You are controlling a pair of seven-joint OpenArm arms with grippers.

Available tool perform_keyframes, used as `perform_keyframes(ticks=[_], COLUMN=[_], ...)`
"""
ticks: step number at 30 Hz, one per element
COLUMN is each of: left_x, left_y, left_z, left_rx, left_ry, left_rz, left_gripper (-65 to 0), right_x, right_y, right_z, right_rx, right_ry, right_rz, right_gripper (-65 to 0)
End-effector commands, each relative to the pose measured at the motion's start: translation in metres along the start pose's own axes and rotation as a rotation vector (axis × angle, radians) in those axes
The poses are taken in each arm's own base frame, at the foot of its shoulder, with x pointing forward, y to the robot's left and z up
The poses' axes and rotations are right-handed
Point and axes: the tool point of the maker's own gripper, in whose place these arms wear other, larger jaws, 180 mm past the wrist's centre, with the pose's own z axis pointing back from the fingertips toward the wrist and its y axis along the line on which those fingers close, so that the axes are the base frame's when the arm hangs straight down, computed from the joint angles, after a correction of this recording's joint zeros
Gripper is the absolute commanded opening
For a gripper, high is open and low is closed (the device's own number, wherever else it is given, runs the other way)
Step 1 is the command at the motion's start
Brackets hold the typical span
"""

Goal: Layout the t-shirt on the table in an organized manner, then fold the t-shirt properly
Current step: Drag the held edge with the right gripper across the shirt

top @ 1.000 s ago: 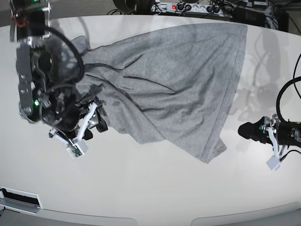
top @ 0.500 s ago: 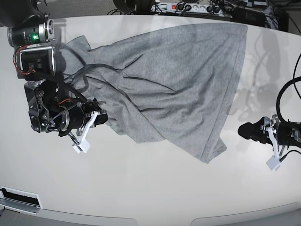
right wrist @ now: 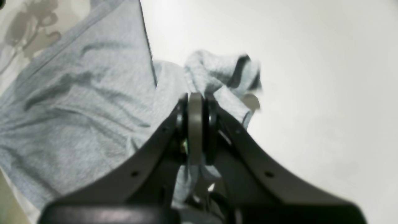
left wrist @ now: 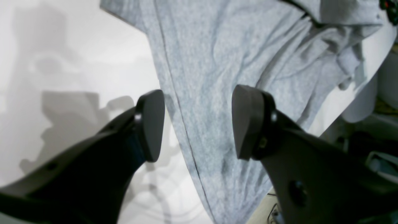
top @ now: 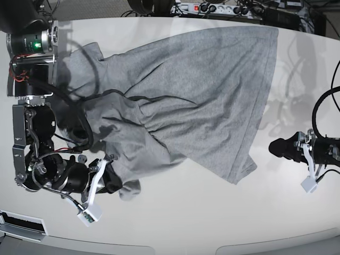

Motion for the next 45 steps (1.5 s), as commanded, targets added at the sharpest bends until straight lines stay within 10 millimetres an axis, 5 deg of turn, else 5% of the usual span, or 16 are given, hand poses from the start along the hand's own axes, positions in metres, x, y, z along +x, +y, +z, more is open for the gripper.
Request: perform_keyframes(ticks=[1, 6, 8, 15, 20, 22, 24, 26, 28, 33, 37, 39, 42, 45], left_x=[0.022, 0.022, 0.022, 0.022, 0.022, 0.022, 0.022, 0.022, 0.021, 0.021, 0.021, 0.021, 0.022, 0.028], left_y=[0.001, 0.001, 0.001, 0.001, 0.001, 0.001, 0.001, 0.001, 0.001, 0.001, 0.002, 0.002, 0.0, -0.01], left_z=[0.015, 0.015, 0.015, 0.014, 0.014, 0.015, 0.014, 0.015, 0.014, 0.014, 0.015, 0.014, 0.014, 0.008], left_rx=[0.011, 0.01, 0.01, 0.01, 0.01, 0.01, 0.01, 0.011, 0.011, 0.01, 0.012, 0.013, 0.007, -0.039], left_ry=[-0.061, -0.062, -0.062, -0.063, -0.063, -0.062, -0.063, -0.061, -0.055, -0.058, -0.054, -0.054, -0.057, -0.085], left_rz=[-0.023, -0.023, -0.023, -0.024, -0.024, -0.024, -0.024, -0.024, -0.024, -0.024, -0.023, -0.024, -0.024, -0.026], left_gripper=[-29.4, -29.4, -29.4, -29.4, -29.4, -29.4, -29.4, -29.4, -29.4, -29.4, -29.4, -29.4, -29.4, -29.4], right_x=[0.028, 0.036, 0.028, -0.01, -0.034, -0.022, 0.014, 0.057, 0.081, 0.089, 0.081, 0.078, 0.07, 0.056], right_y=[-0.01, -0.057, -0.058, 0.022, 0.051, 0.037, -0.009, -0.073, -0.109, -0.1, -0.095, -0.102, -0.118, -0.099], right_z=[0.013, 0.038, 0.038, 0.008, -0.011, -0.014, -0.006, 0.027, 0.061, 0.055, 0.049, 0.055, 0.07, 0.052], right_rx=[-0.041, -0.3, -0.306, 0.037, 0.084, 0.007, -0.23, -0.587, -0.798, -0.685, -0.66, -0.708, -0.822, -0.673], right_ry=[-0.072, -0.095, -0.068, 0.038, 0.147, 0.141, 0.084, -0.024, -0.11, -0.098, -0.063, -0.03, -0.006, 0.056], right_rz=[0.05, -0.054, -0.071, 0.022, 0.13, 0.234, 0.276, 0.174, 0.043, 0.05, 0.096, 0.13, 0.065, 0.022], right_gripper=[-65.0, -65.0, -65.0, -65.0, -65.0, -65.0, -65.0, -65.0, -65.0, -64.6, -32.5, -24.2, -24.1, -24.3])
